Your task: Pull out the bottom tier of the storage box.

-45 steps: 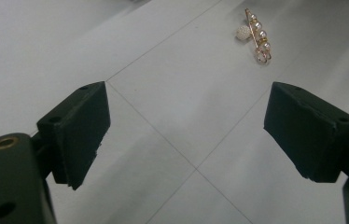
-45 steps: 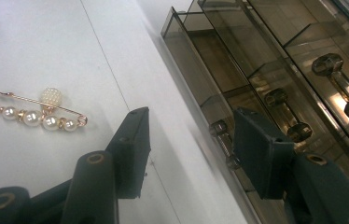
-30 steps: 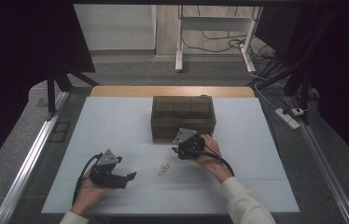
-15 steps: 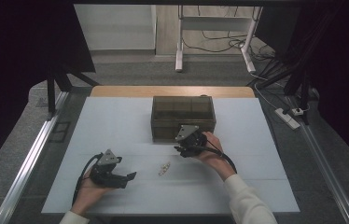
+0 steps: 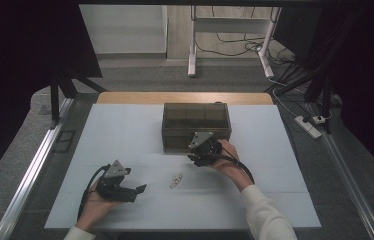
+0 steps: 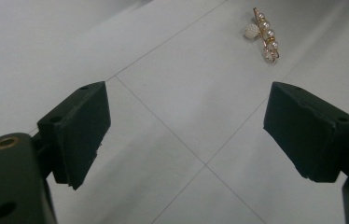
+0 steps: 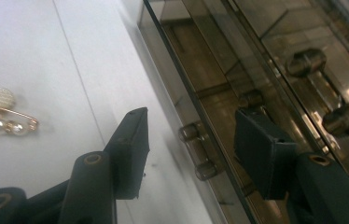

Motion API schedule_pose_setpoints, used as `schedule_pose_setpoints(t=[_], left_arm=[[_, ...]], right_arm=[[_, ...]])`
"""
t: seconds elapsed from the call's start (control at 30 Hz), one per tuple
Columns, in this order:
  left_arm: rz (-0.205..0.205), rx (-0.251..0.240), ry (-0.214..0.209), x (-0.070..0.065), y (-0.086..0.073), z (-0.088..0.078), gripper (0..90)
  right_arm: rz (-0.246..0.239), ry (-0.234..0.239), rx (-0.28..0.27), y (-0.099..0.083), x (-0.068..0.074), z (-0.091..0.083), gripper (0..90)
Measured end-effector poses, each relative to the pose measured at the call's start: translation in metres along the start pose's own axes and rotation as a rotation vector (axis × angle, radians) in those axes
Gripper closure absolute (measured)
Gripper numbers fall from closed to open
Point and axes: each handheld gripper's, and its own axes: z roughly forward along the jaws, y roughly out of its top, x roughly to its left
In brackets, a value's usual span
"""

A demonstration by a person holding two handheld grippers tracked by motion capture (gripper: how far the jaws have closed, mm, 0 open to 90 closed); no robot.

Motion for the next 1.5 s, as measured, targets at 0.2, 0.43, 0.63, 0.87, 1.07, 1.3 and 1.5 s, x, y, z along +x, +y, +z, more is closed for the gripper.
schedule_pose_setpoints(t=[0.2,0.43,0.63,0.87,1.07,1.3,1.5], left_arm=[[0.006,-0.011,0.007,-0.002,0.000,-0.001,14.8],[0.005,-0.007,0.007,-0.001,0.000,-0.001,14.8],[0.006,-0.003,0.005,-0.001,0.000,0.000,14.8],[0.006,-0.001,0.003,-0.002,-0.001,0.000,14.9],[0.002,-0.006,0.007,0.000,-0.002,-0.003,15.0],[0.000,-0.008,0.006,0.000,-0.002,-0.003,15.0],[-0.004,-0.008,0.008,0.001,-0.003,-0.003,15.0]], right_arm=[[0.009,0.006,0.005,-0.003,-0.002,0.005,46.5],[0.005,0.019,0.018,-0.004,-0.003,0.009,48.9],[-0.003,0.015,0.027,-0.003,-0.002,0.013,50.2],[-0.012,-0.007,0.050,-0.004,-0.001,0.017,57.4],[-0.024,-0.006,0.045,-0.005,-0.002,0.016,63.2],[-0.038,0.004,0.053,-0.004,0.001,0.015,64.0],[-0.041,-0.001,0.058,-0.004,0.001,0.015,64.1]])
